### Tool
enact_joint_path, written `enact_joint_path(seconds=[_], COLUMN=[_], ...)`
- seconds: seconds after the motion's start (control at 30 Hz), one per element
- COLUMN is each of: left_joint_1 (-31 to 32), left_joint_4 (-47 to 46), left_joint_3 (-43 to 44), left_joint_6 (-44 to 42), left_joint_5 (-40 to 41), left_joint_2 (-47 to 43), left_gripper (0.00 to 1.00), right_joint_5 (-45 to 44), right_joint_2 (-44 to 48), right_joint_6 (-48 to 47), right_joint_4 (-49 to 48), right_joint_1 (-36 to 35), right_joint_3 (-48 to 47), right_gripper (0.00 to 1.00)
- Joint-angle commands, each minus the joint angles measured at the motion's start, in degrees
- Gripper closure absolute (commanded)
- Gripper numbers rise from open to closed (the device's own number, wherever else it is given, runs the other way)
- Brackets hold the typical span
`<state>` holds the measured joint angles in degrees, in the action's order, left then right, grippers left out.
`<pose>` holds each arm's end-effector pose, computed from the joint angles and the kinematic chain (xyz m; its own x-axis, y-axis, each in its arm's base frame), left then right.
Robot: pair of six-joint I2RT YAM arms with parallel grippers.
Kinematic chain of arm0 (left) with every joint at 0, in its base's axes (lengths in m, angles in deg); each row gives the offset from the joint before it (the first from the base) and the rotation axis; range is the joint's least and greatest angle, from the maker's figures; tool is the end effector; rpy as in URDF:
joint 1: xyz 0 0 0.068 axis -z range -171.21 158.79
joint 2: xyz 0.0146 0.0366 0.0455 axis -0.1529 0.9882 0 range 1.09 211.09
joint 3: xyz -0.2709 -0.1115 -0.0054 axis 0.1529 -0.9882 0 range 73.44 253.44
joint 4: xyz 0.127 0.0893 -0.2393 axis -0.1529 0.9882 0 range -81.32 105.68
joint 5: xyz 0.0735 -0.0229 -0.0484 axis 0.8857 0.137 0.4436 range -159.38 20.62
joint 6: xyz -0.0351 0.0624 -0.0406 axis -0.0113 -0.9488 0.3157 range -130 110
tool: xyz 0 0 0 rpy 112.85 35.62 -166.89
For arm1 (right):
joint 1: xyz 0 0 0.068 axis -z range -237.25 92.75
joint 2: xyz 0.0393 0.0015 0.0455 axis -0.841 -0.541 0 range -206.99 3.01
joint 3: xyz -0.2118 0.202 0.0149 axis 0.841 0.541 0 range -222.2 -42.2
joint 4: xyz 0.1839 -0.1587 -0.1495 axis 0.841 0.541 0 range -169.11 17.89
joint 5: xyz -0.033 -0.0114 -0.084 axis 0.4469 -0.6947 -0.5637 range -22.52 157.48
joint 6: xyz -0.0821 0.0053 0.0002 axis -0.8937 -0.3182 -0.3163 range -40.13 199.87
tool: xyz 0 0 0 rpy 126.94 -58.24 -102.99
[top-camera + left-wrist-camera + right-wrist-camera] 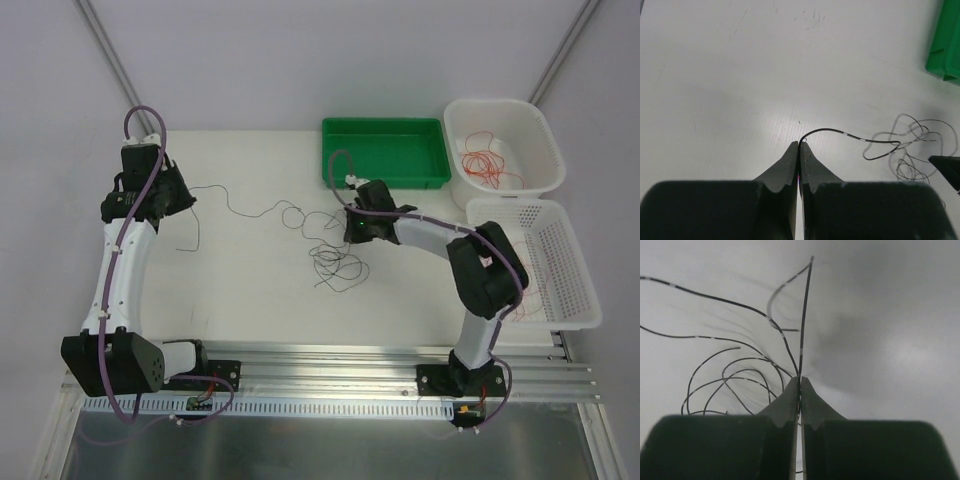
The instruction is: Untangle the cables
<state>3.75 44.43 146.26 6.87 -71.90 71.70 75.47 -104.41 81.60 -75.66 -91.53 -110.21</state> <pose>0.3136 0.0246 0.3721 -0.5119 -0.3361 -0.7906 -0.2088 0.9414 -0.2650 0.3732 0.2663 0.1616 -0.5811 -0.3600 -0.7299 -0.6247 0.7721 0.1165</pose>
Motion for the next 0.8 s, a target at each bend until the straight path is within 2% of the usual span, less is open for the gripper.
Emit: enact_joint_path(seconds=[0.0, 0.13, 0.33, 0.77], left_joint_1=[-1.6, -3.0, -5.9, -11.4], left_joint_4=[-1.3, -1.3, -1.3, -1.2], left_joint_3=[-0.7, -0.8, -1.1, -1.6], left_joint_6=[-0.3, 0.1, 0.6, 0.5], left_joint_5=[-0.1, -0.6, 0.2, 3.7], left_joint_2=[-1.9, -1.6, -1.2, -0.5], left_gripper=[1.0, 1.0, 1.0, 1.0], right_joint_5=[-6.4, -11.1, -13.4, -11.8], right_joint_2=[13.0, 22.1, 33.2, 47.1], right_joint_6=[2.7, 2.7, 3.4, 1.6], right_joint_4=[0.8, 6.0, 13.2, 22.3], right_joint_1=[5.8, 12.4, 18.9, 20.2], right_joint_3=[6.2, 11.0, 13.5, 9.8], right_gripper=[0.99, 0.99, 0.99, 0.99])
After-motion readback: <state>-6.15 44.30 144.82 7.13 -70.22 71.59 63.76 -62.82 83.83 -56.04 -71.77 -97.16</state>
